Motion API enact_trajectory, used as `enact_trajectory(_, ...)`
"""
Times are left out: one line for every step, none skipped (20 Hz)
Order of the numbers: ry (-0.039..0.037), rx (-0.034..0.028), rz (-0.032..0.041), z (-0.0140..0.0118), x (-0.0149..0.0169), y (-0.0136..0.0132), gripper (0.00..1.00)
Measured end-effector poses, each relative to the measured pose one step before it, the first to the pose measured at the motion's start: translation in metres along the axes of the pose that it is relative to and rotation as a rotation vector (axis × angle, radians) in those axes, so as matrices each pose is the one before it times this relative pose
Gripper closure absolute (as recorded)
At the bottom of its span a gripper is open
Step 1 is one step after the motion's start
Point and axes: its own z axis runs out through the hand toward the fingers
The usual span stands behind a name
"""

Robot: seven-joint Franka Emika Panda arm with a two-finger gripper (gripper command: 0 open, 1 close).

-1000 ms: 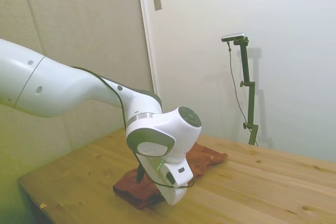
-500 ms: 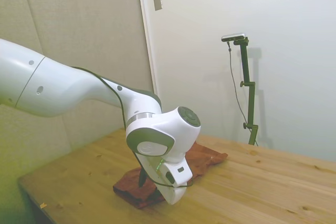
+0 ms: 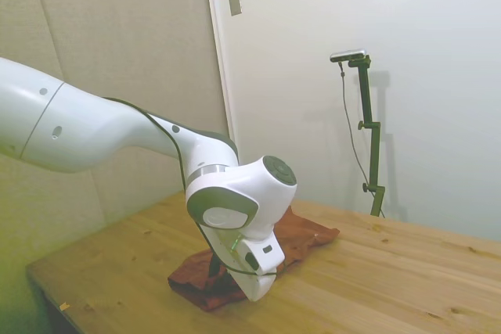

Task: Unfold the shorts

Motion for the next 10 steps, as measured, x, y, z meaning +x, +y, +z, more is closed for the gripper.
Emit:
enact_trajectory(0.00888, -0.00362, -0.01851, -0.00405, -0.00680, -0.00564, 1.00)
enact_trajectory(0.00997, -0.00428, -0.02035, -0.00417, -0.00812, -0.00708, 1.00)
enact_trajectory(0.00921, -0.00616, -0.01695, -0.00336, -0.00831, -0.00723, 1.00)
enact_trajectory(0.00763, -0.00478, -0.01400, -0.00254, -0.00909, -0.00825, 1.00)
enact_trajectory(0.00628, -0.00514, -0.01379, -0.00156, -0.00923, -0.00849, 1.00)
enact_trajectory(0.00713, -0.00776, -0.01365, -0.00149, -0.00882, -0.00847, 1.00)
enact_trajectory(0.00666, -0.00470, -0.01060, -0.00161, -0.00788, -0.00884, 1.00)
enact_trajectory(0.00539, -0.00173, -0.00912, -0.00154, -0.00665, -0.00832, 1.00)
enact_trajectory(0.00473, -0.00088, -0.00688, -0.00154, -0.00488, -0.00716, 1.00)
enact_trajectory(0.00517, -0.00048, -0.00497, -0.00184, -0.00327, -0.00683, 1.00)
